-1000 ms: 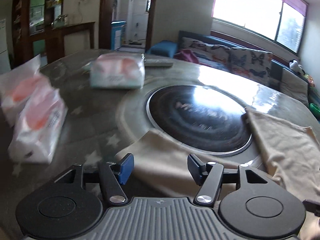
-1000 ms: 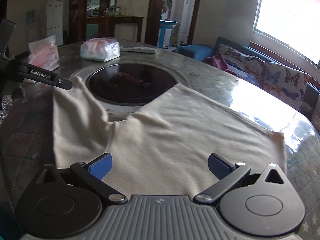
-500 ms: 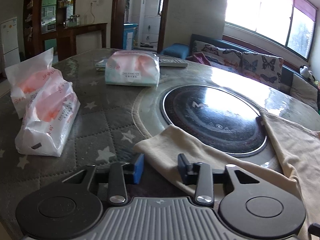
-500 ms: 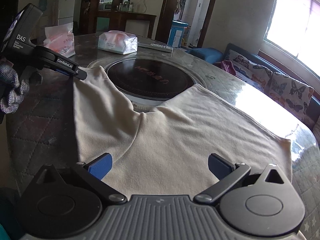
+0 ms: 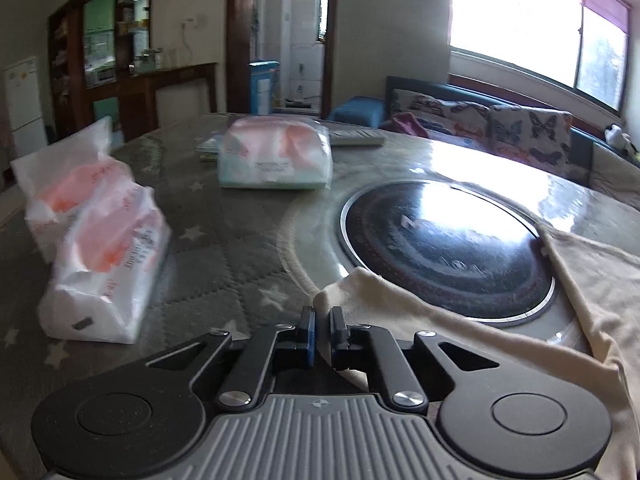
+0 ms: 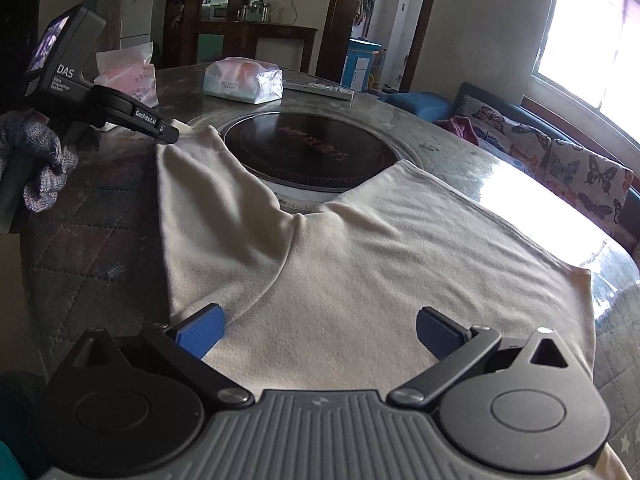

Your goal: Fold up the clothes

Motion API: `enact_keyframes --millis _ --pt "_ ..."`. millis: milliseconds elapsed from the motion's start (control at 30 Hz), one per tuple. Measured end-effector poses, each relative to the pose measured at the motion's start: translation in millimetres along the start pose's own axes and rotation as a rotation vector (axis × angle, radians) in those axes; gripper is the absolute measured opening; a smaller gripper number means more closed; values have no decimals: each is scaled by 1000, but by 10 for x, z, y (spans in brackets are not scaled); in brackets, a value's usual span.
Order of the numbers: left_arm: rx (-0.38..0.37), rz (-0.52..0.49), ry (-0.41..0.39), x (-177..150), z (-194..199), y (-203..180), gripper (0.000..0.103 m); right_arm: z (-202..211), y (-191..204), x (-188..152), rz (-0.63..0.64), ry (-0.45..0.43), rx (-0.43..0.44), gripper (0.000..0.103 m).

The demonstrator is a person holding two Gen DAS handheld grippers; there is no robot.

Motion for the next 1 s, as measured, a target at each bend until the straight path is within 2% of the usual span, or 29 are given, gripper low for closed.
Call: enact_keyframes --millis 67,167,233,333,367,433,533,600,767,800,900,1000 --pt "19 23 -24 19 61 55 7 8 2 -6 1 0 1 103" --pt "18 6 -7 -4 46 79 9 5 -6 -10 -3 -2 7 103" --pt "13 -2 35 -46 -12 84 17 9 -10 -7 -4 -1 9 103" --pt "34 16 16 -37 47 120 30 45 -2 -4 7 -5 3 103" --pt "36 18 4 -23 88 122 31 55 0 -2 8 -7 3 103" --pt "-9 -4 -22 12 204 69 29 85 -15 0 6 -13 -2 103" --pt "-129 -107 -35 -19 367 -186 27 124 -52 -1 -10 -23 -9 103" --pt "-209 -175 -32 -64 428 -384 21 132 -87 -6 -33 -24 -8 103" --pt "-297 -255 7 -108 313 -728 17 89 -73 1 -40 -24 7 103" --pt "-310 -271 13 -118 286 -791 17 81 -57 9 -33 -25 13 103" --pt "-259 -305 -30 -139 184 -839 17 27 -16 -1 -17 -5 25 103" --pt "-241 -287 -24 -120 114 -823 18 2 -10 -34 -29 -1 36 103"
Point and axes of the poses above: each gripper's, at about its wrist camera, not at the fingertips, and z roughly against the way its jaws point, y to its left, x to its top, the point moved 3 cm from there along -z, roughly the way its jaws point, and after that the axes turned 13 degrees about x, right-handed, at the moved point
